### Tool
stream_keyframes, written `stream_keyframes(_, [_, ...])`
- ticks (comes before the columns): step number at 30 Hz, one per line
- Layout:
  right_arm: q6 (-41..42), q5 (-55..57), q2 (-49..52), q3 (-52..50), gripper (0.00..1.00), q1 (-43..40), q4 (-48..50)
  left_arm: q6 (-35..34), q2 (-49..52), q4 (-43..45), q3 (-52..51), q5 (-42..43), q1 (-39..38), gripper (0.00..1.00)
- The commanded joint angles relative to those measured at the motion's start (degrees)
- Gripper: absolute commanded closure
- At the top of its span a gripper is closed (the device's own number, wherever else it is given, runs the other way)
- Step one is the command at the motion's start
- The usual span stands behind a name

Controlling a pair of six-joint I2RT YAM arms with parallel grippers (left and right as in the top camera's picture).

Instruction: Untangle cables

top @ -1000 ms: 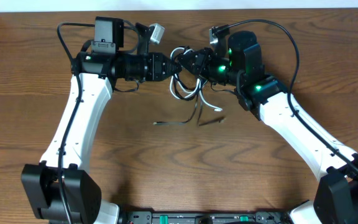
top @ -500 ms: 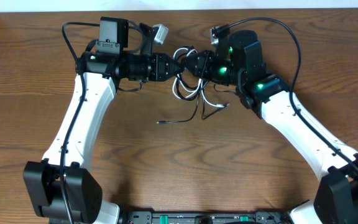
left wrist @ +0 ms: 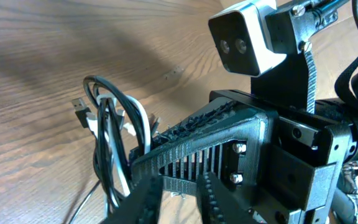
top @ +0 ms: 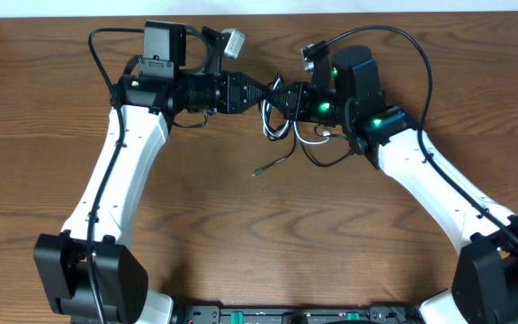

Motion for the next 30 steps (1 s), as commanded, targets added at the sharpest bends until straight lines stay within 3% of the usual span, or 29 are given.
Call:
stream_keyframes(1, [-1.6,-1.0,0.0,-0.3,0.99,-0.6,0.5,-0.1,-0.6,-0.3,0.6,-1.2,-1.5,0.75])
stream_keyframes(6, [-1.6,-3.1,0.0,-0.3,0.99,-3.0,-0.3,-0.6,-0.3,-5.4,0.5,-15.2,-2.9,0.67])
stream_keyframes(8, [-1.6,-4.2,0.0,-0.3,0.99,-4.4,-1.1,-1.8,-0.3,-6.0,0.3,-16.5,-2.9,0.62])
stream_keyframes(16, [-1.6,-10.6,0.0,-0.3,0.99,-7.7,-1.1,-4.0,0.4,-5.5,0.0,-16.4,-3.6,0.48])
stream_keyframes(19, [-1.6,-12.0,0.0,-0.3,0.99,-7.8,-1.1,-3.9,1.2,-4.7,0.0,-16.1,-4.3,0.48])
stream_keyframes(25, [-1.6,-12.4,0.0,-0.3,0.99,-8.2,-2.0,-2.4,3.6,1.4,0.0,-6.5,-4.7,0.49])
stream_keyframes(30, [-1.8,-13.4,0.0,-0.3,0.99,-9.1,-2.7,-2.4,4.5,2.3,0.0,-5.7,-4.7,0.50])
